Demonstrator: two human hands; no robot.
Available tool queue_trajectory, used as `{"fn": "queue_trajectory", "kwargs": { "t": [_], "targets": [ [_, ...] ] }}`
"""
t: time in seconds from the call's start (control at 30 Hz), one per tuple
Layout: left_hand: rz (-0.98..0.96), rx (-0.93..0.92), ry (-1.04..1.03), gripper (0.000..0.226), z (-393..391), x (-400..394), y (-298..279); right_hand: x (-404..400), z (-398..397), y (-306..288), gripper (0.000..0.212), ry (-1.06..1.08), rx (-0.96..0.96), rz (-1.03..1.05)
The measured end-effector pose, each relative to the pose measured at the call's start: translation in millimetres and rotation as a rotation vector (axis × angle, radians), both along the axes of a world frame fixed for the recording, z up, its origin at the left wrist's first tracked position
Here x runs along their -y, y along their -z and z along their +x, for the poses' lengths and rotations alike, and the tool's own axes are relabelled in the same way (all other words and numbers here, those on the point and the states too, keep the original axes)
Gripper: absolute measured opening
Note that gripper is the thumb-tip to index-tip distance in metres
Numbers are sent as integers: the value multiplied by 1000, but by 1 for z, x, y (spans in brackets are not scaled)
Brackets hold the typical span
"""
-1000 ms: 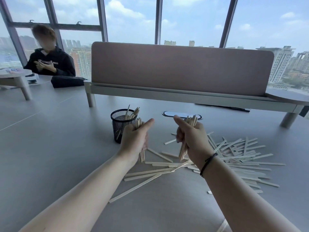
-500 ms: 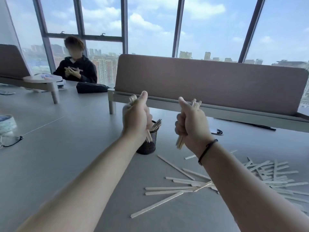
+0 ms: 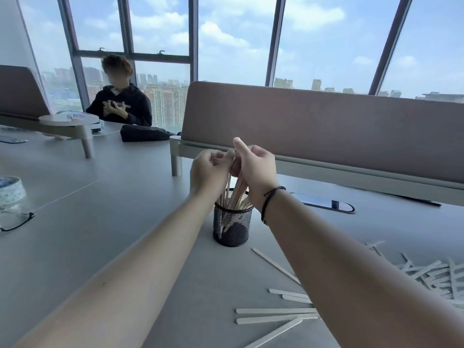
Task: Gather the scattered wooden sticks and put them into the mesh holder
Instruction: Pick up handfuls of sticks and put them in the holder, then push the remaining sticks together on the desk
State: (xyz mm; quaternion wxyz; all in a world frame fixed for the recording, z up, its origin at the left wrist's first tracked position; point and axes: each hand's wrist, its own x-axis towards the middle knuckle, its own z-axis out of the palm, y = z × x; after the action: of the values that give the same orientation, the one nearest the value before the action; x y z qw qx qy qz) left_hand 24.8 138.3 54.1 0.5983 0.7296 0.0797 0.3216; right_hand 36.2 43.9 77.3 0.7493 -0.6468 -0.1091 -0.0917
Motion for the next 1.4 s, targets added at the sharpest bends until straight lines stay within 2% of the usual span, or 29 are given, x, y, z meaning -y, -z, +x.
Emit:
{"fn": "queue_trajectory", "kwargs": {
  "t": [0.13,0.27,0.37,0.4,0.47,0.53,0.6,0.7,0.73,0.77,0.8,0.83,0.87,0.9,0.93,1.0,1.1,1.17,1.23,1.33,1.4],
  "targets": [
    [108,-10,9,30,-4,-14,11,-4,8,12,42,59,66,-183],
    [107,6,17,38,-13,-10,22,-6,6,12,45,35,146,-697],
    [105,70,-36,24,-27,0,19,-1,-5,5,42,-41,231,-962],
    [101,101,-55,20,-31,4,17,1,-6,3,41,-37,260,-985],
    [138,194,-93,20,-41,12,11,8,-12,-3,41,10,309,-871],
    [237,333,-134,20,-56,23,6,22,-18,-8,39,83,333,-691],
    [382,469,-106,15,-76,38,9,45,-24,-8,35,142,344,-601],
    [667,543,82,13,-105,63,26,96,-32,12,28,207,245,-694],
    [763,491,187,17,-111,69,32,114,-33,24,27,217,204,-801],
    [851,350,329,28,-115,74,37,132,-33,38,24,222,158,-909],
    [946,120,502,46,-119,80,41,153,-34,54,20,224,96,-1001],
    [1044,-144,655,71,-119,85,47,172,-37,68,26,219,28,-1087],
    [1133,-368,765,95,-119,87,55,189,-39,82,42,204,-33,-1172],
    [1204,-517,833,113,-117,89,63,205,-41,94,56,186,-80,-1242],
    [1248,-591,870,124,-114,89,70,218,-44,104,67,181,-108,-1291],
    [1239,-597,889,130,-107,91,79,237,-48,116,79,192,-109,-1337],
    [1111,-488,845,115,-97,93,85,248,-48,120,84,167,-76,-1402],
    [1061,-431,799,106,-91,96,89,245,-47,120,77,152,-77,-1464],
    [1039,-399,756,96,-86,98,92,241,-47,120,61,171,-46,-1496],
    [1038,-310,657,80,-80,100,96,239,-50,121,52,229,26,-1447],
    [1032,-259,618,79,-78,100,99,237,-56,121,44,278,74,-1411]
  ]
}}
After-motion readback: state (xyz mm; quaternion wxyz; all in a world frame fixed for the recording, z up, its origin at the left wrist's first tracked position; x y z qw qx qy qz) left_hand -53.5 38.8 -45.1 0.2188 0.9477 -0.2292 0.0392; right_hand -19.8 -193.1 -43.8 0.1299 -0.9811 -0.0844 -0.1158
